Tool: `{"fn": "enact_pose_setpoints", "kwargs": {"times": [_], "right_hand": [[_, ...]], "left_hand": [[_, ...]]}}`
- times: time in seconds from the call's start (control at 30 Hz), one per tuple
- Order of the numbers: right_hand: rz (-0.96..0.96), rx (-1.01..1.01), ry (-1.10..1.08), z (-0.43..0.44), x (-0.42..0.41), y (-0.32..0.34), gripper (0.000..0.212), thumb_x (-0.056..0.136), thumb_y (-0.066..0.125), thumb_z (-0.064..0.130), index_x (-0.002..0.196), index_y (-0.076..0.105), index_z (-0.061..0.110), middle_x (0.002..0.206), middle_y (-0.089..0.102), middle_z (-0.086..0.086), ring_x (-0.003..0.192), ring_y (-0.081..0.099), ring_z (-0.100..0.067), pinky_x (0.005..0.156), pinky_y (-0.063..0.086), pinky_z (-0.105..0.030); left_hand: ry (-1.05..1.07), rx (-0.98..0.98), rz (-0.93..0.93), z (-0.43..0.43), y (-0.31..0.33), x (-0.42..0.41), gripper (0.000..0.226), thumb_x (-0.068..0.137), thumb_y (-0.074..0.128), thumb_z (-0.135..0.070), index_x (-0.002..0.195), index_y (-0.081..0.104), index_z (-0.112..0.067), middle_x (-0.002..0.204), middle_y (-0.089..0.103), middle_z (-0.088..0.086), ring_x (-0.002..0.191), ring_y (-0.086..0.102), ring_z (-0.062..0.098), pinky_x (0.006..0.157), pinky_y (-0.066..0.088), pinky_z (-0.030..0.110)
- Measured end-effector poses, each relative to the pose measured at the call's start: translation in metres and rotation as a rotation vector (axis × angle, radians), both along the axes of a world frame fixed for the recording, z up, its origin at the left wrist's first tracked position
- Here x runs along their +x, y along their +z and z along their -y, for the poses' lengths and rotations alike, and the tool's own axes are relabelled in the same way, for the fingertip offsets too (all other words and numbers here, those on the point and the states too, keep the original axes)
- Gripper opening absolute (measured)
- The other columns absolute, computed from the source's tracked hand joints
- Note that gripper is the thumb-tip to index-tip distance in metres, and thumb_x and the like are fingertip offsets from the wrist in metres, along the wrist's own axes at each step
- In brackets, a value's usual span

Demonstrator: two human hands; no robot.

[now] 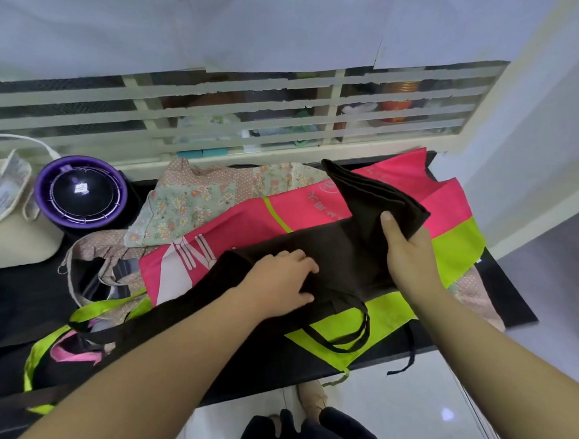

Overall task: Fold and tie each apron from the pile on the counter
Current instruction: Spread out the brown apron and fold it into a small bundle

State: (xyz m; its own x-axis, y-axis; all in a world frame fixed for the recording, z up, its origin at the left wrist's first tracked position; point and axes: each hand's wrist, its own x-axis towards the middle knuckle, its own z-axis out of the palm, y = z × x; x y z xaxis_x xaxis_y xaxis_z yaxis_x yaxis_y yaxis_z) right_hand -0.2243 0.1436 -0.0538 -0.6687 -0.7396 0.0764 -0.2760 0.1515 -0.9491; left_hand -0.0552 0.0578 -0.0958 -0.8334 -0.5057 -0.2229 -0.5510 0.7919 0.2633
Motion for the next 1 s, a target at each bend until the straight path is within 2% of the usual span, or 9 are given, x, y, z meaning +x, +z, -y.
{"fn": "enact_pose_setpoints", "kwargs": {"times": [0.1,0.2,0.33,0.43,0.57,0.73,0.87,0.93,1.0], "right_hand": [[0.013,0.017,-0.001,0.0,-0.001,0.001,0.014,0.1,0.048,0.02,0.105,0.059,0.025,0.104,0.064,0.003,0.104,0.058,-0.013,0.089,0.044,-0.028],[0.019,0.017,-0.007,-0.001,-0.006,0.0,0.013,0.1,0.048,0.02,0.102,0.06,0.025,0.099,0.064,0.007,0.1,0.058,-0.011,0.086,0.044,-0.027],[0.037,0.009,-0.037,-0.002,-0.013,-0.002,0.013,0.099,0.048,0.02,0.098,0.06,0.025,0.09,0.062,0.015,0.095,0.058,-0.011,0.081,0.043,-0.026],[0.066,0.002,-0.06,-0.002,-0.016,-0.003,0.013,0.099,0.048,0.02,0.098,0.061,0.025,0.091,0.063,0.015,0.097,0.059,-0.012,0.084,0.045,-0.028],[0.114,-0.002,-0.091,-0.001,-0.019,-0.004,0.017,0.099,0.05,0.021,0.089,0.062,0.028,0.089,0.064,0.017,0.094,0.061,-0.013,0.089,0.048,-0.034],[0.127,-0.001,-0.086,-0.001,-0.017,-0.002,0.025,0.099,0.05,0.021,0.079,0.061,0.033,0.087,0.064,0.018,0.09,0.061,-0.011,0.09,0.049,-0.037],[0.113,-0.027,-0.081,-0.001,-0.018,-0.002,0.018,0.099,0.049,0.02,0.091,0.061,0.031,0.093,0.063,0.019,0.096,0.061,-0.011,0.093,0.048,-0.034],[0.107,-0.038,-0.073,-0.002,-0.018,-0.003,0.02,0.099,0.049,0.02,0.091,0.061,0.033,0.094,0.063,0.02,0.094,0.06,-0.007,0.092,0.047,-0.032],[0.099,-0.043,-0.063,-0.003,-0.016,-0.002,0.023,0.099,0.049,0.02,0.088,0.06,0.037,0.095,0.063,0.021,0.094,0.06,-0.005,0.091,0.047,-0.031]], "left_hand": [[-0.072,-0.247,0.081,-0.011,-0.021,-0.012,0.051,0.093,0.054,-0.038,0.138,0.038,-0.022,0.133,0.042,0.002,0.12,0.044,0.025,0.094,0.037,0.037],[-0.066,-0.31,0.085,-0.017,-0.032,-0.023,0.03,0.098,0.047,-0.024,0.127,0.042,-0.016,0.124,0.05,0.006,0.112,0.051,0.027,0.088,0.038,0.037],[0.07,-0.036,-0.062,-0.011,-0.024,-0.027,0.019,0.101,0.038,-0.021,0.112,0.05,-0.011,0.111,0.051,0.003,0.099,0.057,0.025,0.077,0.046,0.036],[0.339,0.31,-0.36,0.001,-0.011,-0.027,0.011,0.099,0.042,-0.017,0.095,0.048,-0.009,0.086,0.059,0.006,0.081,0.061,0.026,0.07,0.044,0.036],[0.665,0.408,-0.759,0.013,-0.002,-0.025,0.013,0.1,0.037,-0.012,0.089,0.042,-0.015,0.07,0.055,0.001,0.06,0.049,0.013,0.056,0.034,0.022],[0.617,0.458,-0.772,0.008,-0.008,-0.039,0.02,0.101,0.039,-0.013,0.085,0.041,-0.025,0.08,0.065,-0.007,0.064,0.052,0.006,0.065,0.039,0.03],[0.571,0.425,-0.945,0.008,0.009,-0.051,0.02,0.1,0.04,-0.014,0.087,0.04,-0.028,0.079,0.062,0.01,0.055,0.048,0.024,0.058,0.039,0.045],[0.478,0.344,-0.902,0.003,0.007,-0.054,0.014,0.099,0.043,-0.013,0.09,0.042,-0.023,0.069,0.055,0.001,0.055,0.05,0.021,0.058,0.039,0.04],[0.49,0.389,-0.786,0.0,-0.002,-0.06,0.011,0.099,0.044,-0.012,0.09,0.043,-0.02,0.075,0.059,-0.003,0.054,0.054,0.009,0.061,0.042,0.033]]}}
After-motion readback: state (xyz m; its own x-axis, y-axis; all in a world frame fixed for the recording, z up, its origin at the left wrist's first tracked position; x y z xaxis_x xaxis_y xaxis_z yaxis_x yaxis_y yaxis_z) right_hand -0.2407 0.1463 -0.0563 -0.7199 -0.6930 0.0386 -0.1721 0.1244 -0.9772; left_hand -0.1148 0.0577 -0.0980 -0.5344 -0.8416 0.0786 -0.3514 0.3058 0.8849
